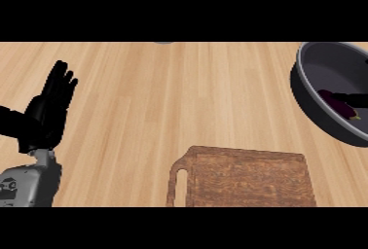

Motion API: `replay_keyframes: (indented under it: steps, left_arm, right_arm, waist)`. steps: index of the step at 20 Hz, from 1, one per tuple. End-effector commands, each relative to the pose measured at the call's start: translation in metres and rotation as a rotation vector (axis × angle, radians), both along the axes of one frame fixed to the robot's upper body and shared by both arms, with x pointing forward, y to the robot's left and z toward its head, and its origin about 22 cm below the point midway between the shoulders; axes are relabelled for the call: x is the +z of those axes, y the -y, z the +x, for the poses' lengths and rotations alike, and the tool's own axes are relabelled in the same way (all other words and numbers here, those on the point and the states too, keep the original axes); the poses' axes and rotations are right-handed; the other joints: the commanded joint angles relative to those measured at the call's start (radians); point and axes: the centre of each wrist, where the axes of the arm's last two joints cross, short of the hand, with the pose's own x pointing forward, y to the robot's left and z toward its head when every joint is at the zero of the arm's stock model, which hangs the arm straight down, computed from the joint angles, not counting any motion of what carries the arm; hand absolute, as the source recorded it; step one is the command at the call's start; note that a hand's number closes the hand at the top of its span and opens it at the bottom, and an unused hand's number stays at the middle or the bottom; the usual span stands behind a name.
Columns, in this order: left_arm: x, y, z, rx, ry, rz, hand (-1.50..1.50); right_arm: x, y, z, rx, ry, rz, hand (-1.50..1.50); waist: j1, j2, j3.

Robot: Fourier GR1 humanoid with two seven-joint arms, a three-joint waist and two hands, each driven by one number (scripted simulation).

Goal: Pick the eggplant from the cutting board and place it in the pot

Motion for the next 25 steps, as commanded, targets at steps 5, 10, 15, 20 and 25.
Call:
replay_keyframes:
  steps: [5,10,15,20,25]
  left_arm:
    - [0.003,0.004,0.000,-0.004,0.000,-0.004,0.00]
    - [0.004,-0.012,-0.005,-0.003,0.004,-0.002,0.00]
    - [0.004,-0.005,0.011,0.015,-0.008,-0.008,0.00]
    - [0.005,0.010,0.006,0.003,-0.001,-0.013,0.00]
    - [-0.002,-0.009,-0.004,0.009,-0.007,-0.015,0.00]
  right_arm:
    - [0.037,0.061,-0.030,-0.022,0.067,0.156,-1.50]
    - [0.040,0.103,-0.075,-0.008,0.072,0.177,-1.50]
    - [0.047,0.122,-0.098,0.034,0.047,0.169,-1.50]
    - [0.032,0.128,-0.115,0.032,0.054,0.163,-1.50]
    - [0.046,0.145,-0.135,0.014,0.047,0.169,-1.50]
  waist:
    - [-0.002,-0.002,0.000]
    - [0.005,0.003,0.002]
    - [-0.005,0.004,0.002]
    - [-0.004,0.004,0.003]
    - [0.003,0.004,0.004]
